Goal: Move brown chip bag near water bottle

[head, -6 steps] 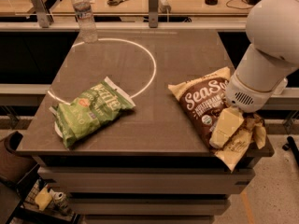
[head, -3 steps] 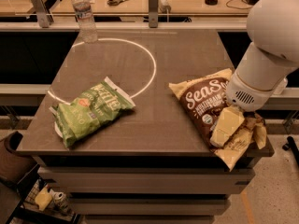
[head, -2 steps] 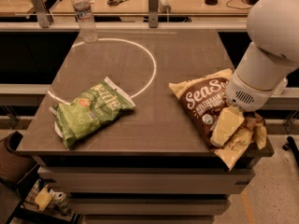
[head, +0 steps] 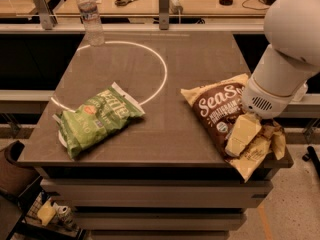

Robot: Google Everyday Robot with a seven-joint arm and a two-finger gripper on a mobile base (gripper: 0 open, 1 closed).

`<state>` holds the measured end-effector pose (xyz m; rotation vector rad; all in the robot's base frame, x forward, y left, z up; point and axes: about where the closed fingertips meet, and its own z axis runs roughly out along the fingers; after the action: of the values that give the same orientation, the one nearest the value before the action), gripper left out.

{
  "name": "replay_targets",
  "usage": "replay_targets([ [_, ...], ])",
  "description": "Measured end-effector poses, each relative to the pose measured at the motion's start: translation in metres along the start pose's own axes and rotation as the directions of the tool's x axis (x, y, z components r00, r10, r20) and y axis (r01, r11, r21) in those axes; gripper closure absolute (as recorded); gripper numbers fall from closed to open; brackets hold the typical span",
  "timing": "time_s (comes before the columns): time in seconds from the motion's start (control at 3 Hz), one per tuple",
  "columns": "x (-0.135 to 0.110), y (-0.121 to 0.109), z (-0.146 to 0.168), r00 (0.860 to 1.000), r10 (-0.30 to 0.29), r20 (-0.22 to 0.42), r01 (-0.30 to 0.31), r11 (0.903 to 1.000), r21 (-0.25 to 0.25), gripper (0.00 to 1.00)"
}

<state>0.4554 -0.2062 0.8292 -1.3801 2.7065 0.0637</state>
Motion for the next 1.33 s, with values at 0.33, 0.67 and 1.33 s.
replay_targets([
  [0.33, 0.0, 0.0, -0.001, 1.0, 0.0, 0.0, 0.0, 1.0, 0.0, 1.0],
  [0.67, 0.0, 0.0, -0.001, 1.0, 0.0, 0.0, 0.0, 1.0, 0.0, 1.0],
  [1.33, 0.0, 0.004, -0.029, 1.0, 0.001, 0.015, -0.002, 0.9973, 0.074, 1.0],
])
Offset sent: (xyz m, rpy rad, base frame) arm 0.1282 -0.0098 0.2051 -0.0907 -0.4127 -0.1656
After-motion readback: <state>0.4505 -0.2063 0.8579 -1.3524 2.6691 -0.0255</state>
